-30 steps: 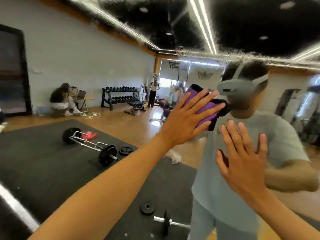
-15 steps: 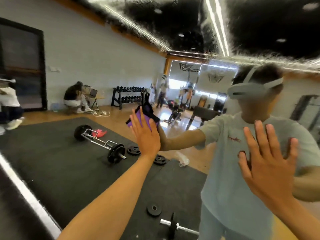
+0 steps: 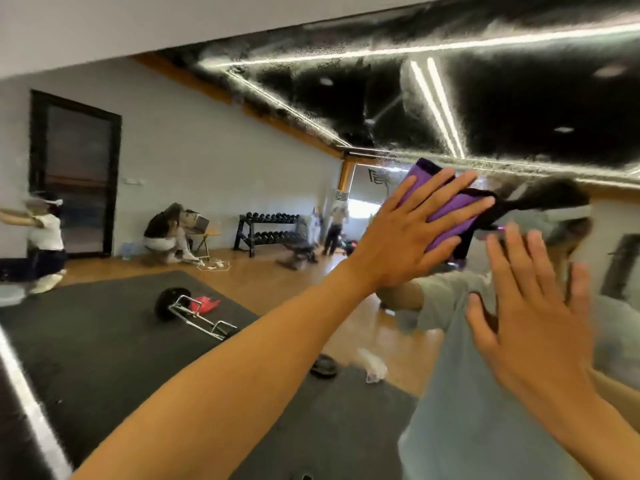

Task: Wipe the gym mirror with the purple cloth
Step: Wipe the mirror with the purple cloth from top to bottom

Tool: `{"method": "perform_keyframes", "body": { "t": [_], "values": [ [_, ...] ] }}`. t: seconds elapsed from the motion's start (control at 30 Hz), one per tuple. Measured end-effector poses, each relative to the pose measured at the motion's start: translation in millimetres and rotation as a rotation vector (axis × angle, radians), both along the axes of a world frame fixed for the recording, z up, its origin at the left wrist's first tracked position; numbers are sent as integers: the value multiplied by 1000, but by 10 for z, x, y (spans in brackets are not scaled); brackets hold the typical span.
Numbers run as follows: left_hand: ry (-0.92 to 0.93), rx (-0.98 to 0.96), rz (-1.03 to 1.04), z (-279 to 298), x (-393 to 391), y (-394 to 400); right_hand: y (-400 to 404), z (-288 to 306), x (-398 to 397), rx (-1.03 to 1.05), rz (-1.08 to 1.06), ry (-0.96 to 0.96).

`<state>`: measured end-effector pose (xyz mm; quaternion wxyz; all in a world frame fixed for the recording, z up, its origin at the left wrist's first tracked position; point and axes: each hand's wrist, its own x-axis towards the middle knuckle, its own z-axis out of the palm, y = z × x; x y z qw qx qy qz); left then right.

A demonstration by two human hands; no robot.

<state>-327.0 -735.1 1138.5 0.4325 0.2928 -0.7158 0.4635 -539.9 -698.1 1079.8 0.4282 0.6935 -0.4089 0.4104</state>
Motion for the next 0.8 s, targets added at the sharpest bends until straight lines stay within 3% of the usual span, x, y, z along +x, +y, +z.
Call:
{"method": "perform_keyframes", "body": {
  "t": [0.1, 0.27, 0.37, 0.5, 0.8],
  "values": [
    [33, -5, 34, 139, 109, -39, -61, 273, 122, -22, -6, 6],
    [394, 44, 36, 499, 653, -245, -106, 420, 305, -14, -25, -21],
    [474, 70, 35, 468, 995, -407, -150, 420, 412, -23, -26, -55],
    [673, 119, -16, 191, 1539, -520, -205, 411, 720, -21, -47, -95],
    [921, 362, -32, -783, 2861, -533, -357, 62, 1795, -10, -99, -49]
  ]
}}
